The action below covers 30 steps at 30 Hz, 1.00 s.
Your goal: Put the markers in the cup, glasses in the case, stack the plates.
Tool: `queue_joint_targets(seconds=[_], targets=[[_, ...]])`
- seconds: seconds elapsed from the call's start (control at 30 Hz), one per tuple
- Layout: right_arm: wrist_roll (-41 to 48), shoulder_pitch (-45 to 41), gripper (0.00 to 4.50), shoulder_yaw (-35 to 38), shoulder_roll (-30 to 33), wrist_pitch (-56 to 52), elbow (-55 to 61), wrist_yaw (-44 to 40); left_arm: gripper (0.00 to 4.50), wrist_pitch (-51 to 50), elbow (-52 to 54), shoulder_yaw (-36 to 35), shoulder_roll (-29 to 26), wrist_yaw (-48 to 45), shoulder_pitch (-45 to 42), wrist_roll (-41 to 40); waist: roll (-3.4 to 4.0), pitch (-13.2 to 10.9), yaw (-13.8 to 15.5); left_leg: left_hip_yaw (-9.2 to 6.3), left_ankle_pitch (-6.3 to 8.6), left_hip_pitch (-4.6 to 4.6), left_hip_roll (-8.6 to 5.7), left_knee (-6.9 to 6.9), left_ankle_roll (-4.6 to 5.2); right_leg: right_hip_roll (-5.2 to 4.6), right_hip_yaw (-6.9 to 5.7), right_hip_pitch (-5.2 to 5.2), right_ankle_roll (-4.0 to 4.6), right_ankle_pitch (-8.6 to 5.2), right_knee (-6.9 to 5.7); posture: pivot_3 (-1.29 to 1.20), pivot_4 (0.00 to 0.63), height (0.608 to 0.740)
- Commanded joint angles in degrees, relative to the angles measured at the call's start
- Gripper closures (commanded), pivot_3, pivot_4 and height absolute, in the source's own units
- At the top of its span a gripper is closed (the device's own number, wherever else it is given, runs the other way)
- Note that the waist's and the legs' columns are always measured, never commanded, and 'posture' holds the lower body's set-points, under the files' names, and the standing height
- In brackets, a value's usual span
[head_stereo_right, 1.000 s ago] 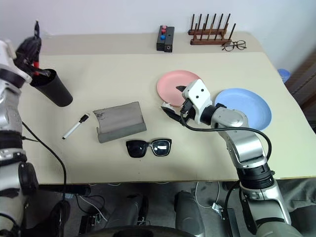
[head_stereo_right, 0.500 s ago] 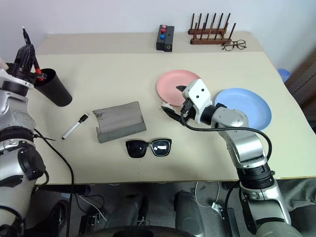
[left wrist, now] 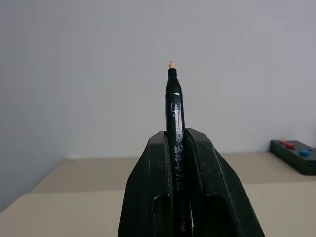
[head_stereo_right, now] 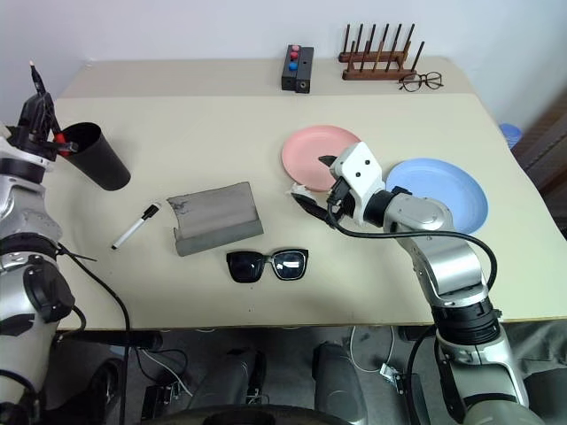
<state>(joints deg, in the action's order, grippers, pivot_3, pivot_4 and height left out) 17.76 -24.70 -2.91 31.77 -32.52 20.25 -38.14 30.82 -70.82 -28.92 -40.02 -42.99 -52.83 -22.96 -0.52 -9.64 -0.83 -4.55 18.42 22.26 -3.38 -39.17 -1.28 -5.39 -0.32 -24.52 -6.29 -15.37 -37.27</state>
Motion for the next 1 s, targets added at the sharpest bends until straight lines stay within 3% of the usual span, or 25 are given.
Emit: queue_joint_targets(seconds=[0.03,0.63,0.73,0.93,0.97,1.0], targets=[[1.05,0.16,0.00,1.56,0.61,-0.64,3.22,0.12,4.44,0.93,0.00,-0.41,-0.99,0.87,-2.75,0.57,-0.01,0.00,0.04,0.00,0.00,0.00,0.00,0.00,0.00,0.00,0.00,0.00,0.00,0.00,0.00,0.00,0.150,0.740],[3.11,2.76,0.00,3.11,1.96,-5.17,8.07,1.37,4.44,-0.49,-2.47,0.28,-1.39,5.11,-3.21,4.10,-0.06,0.03,-0.01,0.01,0.00,0.00,0.00,-0.02,0.00,0.03,0.00,0.00,-0.01,0.00,-0.03,0.00,0.150,0.740],[3.31,2.83,0.00,3.11,2.15,-5.44,8.39,1.58,3.32,-0.19,-2.45,0.41,-1.34,4.95,-3.32,4.33,-0.06,0.03,-0.02,0.01,0.00,0.00,0.01,-0.02,0.00,0.03,0.00,0.00,-0.01,0.00,-0.03,0.00,0.150,0.740],[3.37,2.31,0.00,2.98,2.06,-5.48,7.93,1.63,0.40,0.20,-2.19,0.08,-1.40,4.06,-3.64,4.04,-0.06,0.03,-0.04,0.02,-0.01,0.00,0.00,-0.03,0.00,0.03,0.00,0.00,-0.01,0.00,-0.05,0.00,0.150,0.740],[3.37,2.28,0.00,2.95,2.04,-5.46,7.83,1.60,0.10,-0.24,-2.10,-0.53,-1.31,2.99,-3.69,3.22,-0.06,0.03,-0.04,0.02,-0.01,0.00,0.00,-0.04,0.00,0.03,0.00,0.00,-0.01,0.00,-0.05,0.00,0.150,0.740],[3.34,2.28,0.00,2.92,2.04,-5.40,7.77,1.58,0.10,-0.57,-2.04,-0.91,-1.30,2.26,-3.67,2.71,-0.06,0.03,-0.04,0.02,-0.01,0.00,0.00,-0.04,0.00,0.03,0.00,0.00,-0.01,0.00,-0.05,0.00,0.150,0.740]])
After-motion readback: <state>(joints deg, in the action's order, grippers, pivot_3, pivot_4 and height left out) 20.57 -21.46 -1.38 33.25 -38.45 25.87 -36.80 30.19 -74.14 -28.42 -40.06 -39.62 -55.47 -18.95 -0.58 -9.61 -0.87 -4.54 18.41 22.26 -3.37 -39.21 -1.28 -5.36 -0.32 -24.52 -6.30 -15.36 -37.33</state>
